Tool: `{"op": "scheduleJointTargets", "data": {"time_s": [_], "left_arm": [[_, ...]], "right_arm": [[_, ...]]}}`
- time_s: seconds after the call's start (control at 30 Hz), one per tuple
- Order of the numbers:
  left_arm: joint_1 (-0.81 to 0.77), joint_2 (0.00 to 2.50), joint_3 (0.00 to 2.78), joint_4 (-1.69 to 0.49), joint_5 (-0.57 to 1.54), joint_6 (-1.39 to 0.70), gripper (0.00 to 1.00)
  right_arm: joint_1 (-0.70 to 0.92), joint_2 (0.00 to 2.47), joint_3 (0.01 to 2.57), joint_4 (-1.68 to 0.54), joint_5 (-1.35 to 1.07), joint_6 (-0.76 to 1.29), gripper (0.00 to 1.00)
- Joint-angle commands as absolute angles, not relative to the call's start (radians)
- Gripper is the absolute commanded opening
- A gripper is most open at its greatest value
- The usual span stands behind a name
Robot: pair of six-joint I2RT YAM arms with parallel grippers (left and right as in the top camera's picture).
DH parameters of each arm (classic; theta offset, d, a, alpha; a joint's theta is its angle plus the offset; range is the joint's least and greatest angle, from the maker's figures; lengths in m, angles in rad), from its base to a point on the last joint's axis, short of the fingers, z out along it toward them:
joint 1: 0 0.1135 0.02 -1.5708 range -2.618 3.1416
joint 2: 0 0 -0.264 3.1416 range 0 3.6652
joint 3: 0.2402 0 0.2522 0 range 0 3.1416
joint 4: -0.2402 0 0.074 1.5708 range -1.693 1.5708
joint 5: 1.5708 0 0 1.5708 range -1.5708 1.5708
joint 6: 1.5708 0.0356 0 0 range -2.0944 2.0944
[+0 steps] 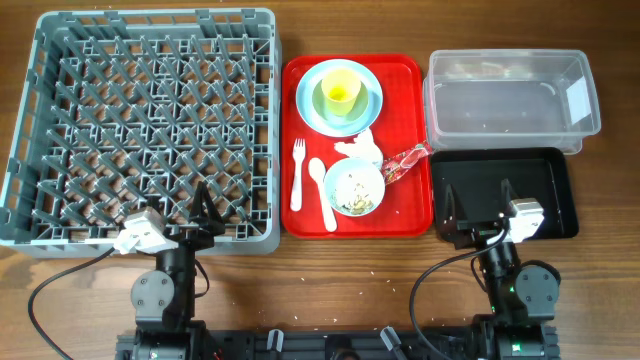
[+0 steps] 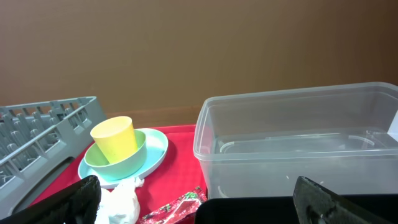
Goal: Sort waste into correct bins and load items into the dishwasher rack
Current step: 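Move the left gripper over the red tray toward the white spoon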
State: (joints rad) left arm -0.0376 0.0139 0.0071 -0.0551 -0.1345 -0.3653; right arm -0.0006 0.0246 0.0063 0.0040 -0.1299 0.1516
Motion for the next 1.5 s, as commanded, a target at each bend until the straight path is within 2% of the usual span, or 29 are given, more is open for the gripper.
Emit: {"op": "scheduleJointTargets", "data": {"time_s": [0.0,0.9,1.0,1.17,1.23,1.37,1.4,1.47], "left_arm": [[-0.042,0.008,0.006,-0.059,-0.154,-0.371,1.0],[-0.041,0.008,0.006,-0.031,-0.161,-0.376,1.0],[-0.041,0.008,0.023,0.016,0.014,-0.402,1.0],[-0.042,0.141,0.385,-0.264,0.083,-0.397,1.0],[-0.042,0.345,0.667,-0.45,0.186,-0.373,1.0],[-0.042,0.803,1.213,-0.976,0.425,-0.35,1.0],[-0.042,0.92,1.314,-1.005,0.481,-0.356,1.0],[-0.042,1.021,1.348,-1.029,0.636,-0.373,1.0]], "right_arm": [[0.006,0.03,0.005,0.009,-0.13,0.138,1.0],[0.006,0.03,0.005,0.009,-0.13,0.138,1.0],[0.006,0.03,0.005,0.009,-0.13,0.138,1.0],[0.006,0.03,0.005,0.009,-0.13,0.138,1.0],[0.006,0.03,0.005,0.009,-0.13,0.138,1.0],[0.006,0.03,0.005,0.009,-0.13,0.138,1.0],[0.006,0.03,0.005,0.009,-0.13,0.138,1.0],[0.006,0.03,0.005,0.009,-0.13,0.138,1.0]]}}
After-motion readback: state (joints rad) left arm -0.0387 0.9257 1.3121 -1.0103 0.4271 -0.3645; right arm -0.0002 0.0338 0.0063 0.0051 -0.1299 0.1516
